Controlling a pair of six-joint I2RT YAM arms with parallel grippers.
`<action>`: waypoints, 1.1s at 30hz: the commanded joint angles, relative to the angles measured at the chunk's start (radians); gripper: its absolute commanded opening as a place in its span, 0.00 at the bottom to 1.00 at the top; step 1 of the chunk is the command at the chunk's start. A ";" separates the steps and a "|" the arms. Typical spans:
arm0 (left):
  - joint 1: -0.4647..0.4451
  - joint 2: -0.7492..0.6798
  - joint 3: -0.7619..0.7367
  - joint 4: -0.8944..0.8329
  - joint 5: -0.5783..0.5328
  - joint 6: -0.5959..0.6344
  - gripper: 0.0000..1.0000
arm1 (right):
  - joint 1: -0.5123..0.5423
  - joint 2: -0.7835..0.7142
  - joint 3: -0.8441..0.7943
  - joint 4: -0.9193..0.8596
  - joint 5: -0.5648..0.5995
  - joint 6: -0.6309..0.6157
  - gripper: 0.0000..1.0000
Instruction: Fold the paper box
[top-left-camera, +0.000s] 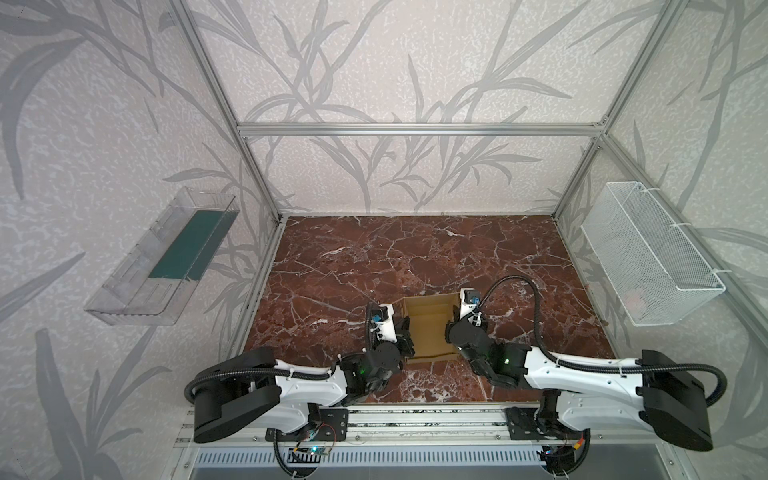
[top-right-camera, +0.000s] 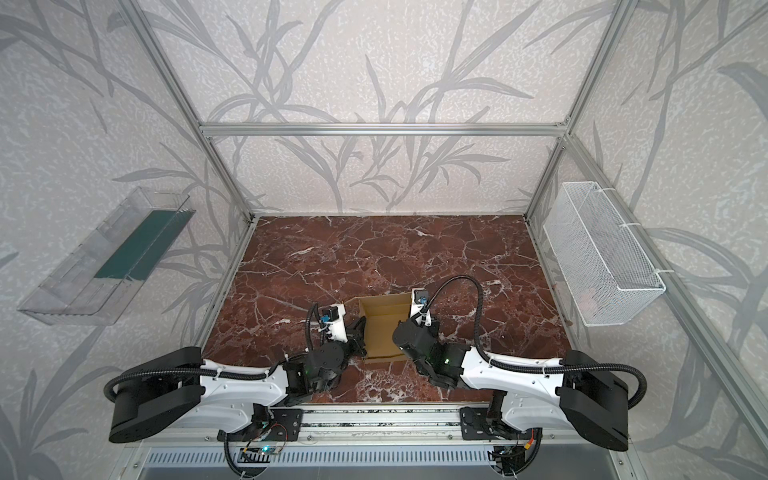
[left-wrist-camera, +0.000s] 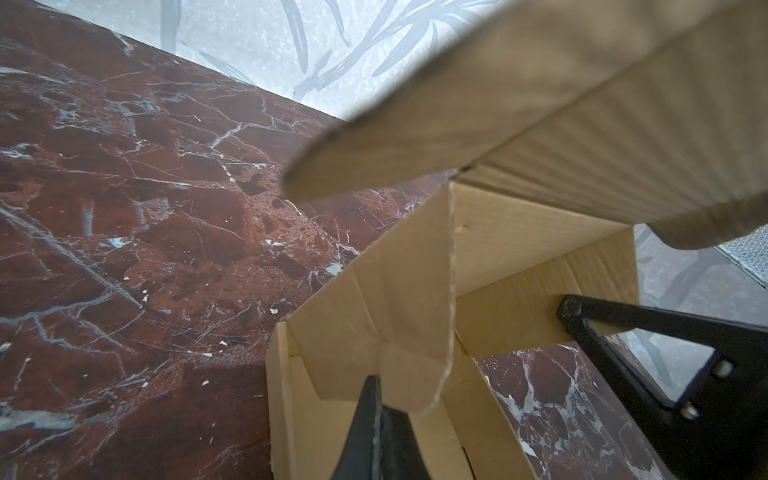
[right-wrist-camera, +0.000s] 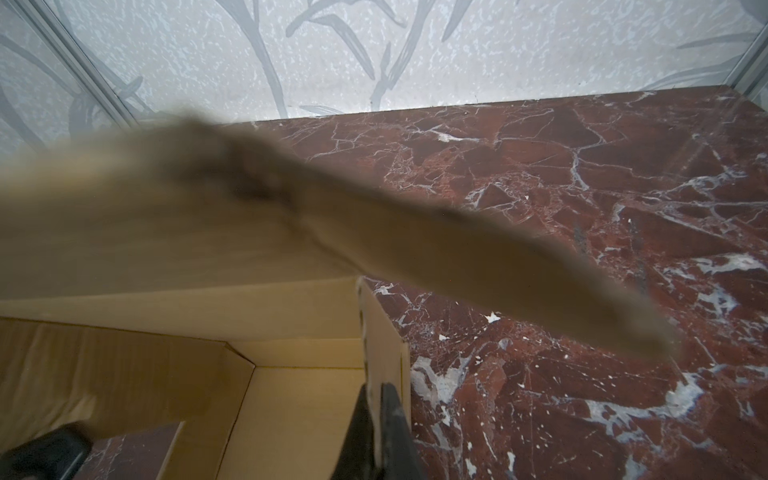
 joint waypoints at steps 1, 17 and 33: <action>-0.010 -0.015 -0.009 -0.033 0.019 -0.006 0.00 | 0.012 0.019 0.022 -0.051 -0.046 0.029 0.05; -0.015 -0.015 -0.043 -0.006 0.032 -0.024 0.00 | 0.087 0.051 -0.020 -0.029 0.014 0.050 0.05; -0.016 -0.103 -0.080 -0.097 0.034 -0.043 0.00 | 0.130 0.050 -0.072 0.001 0.059 0.084 0.05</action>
